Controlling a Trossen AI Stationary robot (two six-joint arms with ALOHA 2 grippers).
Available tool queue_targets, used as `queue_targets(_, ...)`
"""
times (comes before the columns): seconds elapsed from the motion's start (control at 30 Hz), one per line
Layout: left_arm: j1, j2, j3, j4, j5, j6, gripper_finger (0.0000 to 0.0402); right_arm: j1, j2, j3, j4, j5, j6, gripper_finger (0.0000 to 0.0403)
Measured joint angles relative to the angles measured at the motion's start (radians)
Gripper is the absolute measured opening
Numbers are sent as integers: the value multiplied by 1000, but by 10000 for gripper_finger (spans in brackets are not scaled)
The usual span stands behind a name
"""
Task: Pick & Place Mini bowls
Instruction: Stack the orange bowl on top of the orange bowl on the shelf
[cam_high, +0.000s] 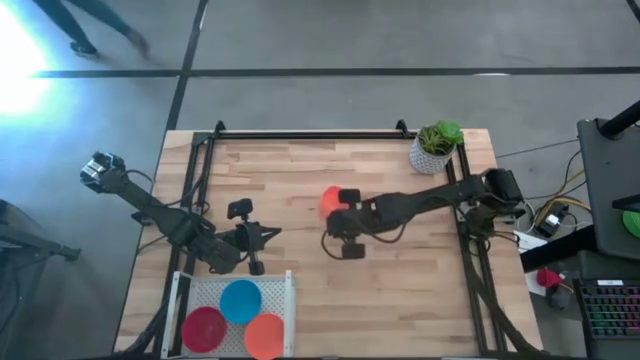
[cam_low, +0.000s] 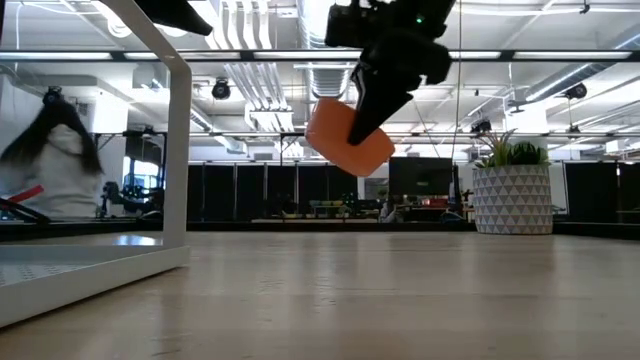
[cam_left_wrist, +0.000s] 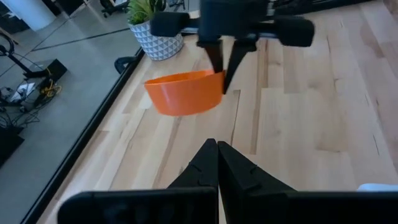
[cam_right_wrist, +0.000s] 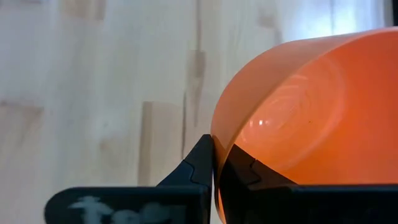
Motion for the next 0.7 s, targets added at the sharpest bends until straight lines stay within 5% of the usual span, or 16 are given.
queue_targets(0.27, 0, 0, 0, 2, 0, -18, 0, -27, 1, -62, 198, -7, -29, 8)
queue_targets(0.7, 0, 0, 0, 4, -1, -18, 0, -81, 79, -53, 283, -46, -65, 8)
